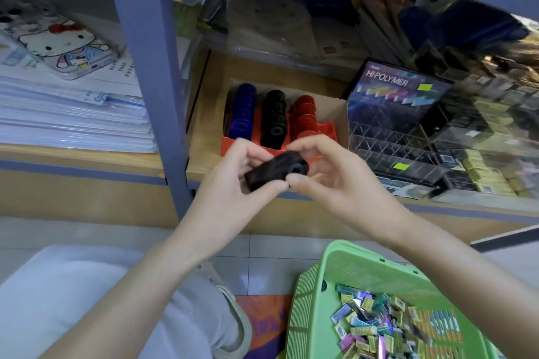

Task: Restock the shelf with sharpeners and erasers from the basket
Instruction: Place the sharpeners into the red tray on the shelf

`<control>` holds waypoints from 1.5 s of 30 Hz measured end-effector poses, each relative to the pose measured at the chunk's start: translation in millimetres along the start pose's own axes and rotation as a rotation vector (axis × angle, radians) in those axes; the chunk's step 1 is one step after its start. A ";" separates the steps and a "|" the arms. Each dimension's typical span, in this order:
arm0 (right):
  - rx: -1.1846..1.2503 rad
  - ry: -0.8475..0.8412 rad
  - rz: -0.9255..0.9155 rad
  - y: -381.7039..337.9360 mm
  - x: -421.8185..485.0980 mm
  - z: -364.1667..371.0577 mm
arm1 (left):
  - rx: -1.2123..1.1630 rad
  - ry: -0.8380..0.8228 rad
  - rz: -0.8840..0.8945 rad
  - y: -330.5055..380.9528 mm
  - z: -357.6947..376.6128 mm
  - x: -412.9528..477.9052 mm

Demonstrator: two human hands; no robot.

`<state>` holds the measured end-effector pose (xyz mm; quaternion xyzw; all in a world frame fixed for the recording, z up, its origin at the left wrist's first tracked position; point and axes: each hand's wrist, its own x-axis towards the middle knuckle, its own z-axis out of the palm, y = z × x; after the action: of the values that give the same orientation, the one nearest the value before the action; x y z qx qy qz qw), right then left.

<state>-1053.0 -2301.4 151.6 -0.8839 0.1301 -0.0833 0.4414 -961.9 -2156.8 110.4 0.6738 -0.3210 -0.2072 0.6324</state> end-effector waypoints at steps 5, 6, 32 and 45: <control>0.027 0.114 0.100 20.0 -16.5 -29.6 | 0.401 -0.159 0.245 7.0 17.5 14.0; 0.012 0.188 0.106 24.3 -15.0 -37.0 | 0.486 -0.157 0.310 8.8 19.4 22.1; -0.991 -0.059 -0.047 57.3 110.9 -83.9 | 0.977 -0.212 0.432 -5.8 39.1 100.5; -0.780 0.266 -0.130 74.4 69.5 -67.6 | 1.047 -0.075 0.500 -10.9 41.3 92.5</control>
<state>-1016.1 -2416.6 134.5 -0.9728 0.1515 -0.1687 0.0465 -922.8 -2250.8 106.6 0.7928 -0.5522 0.1111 0.2329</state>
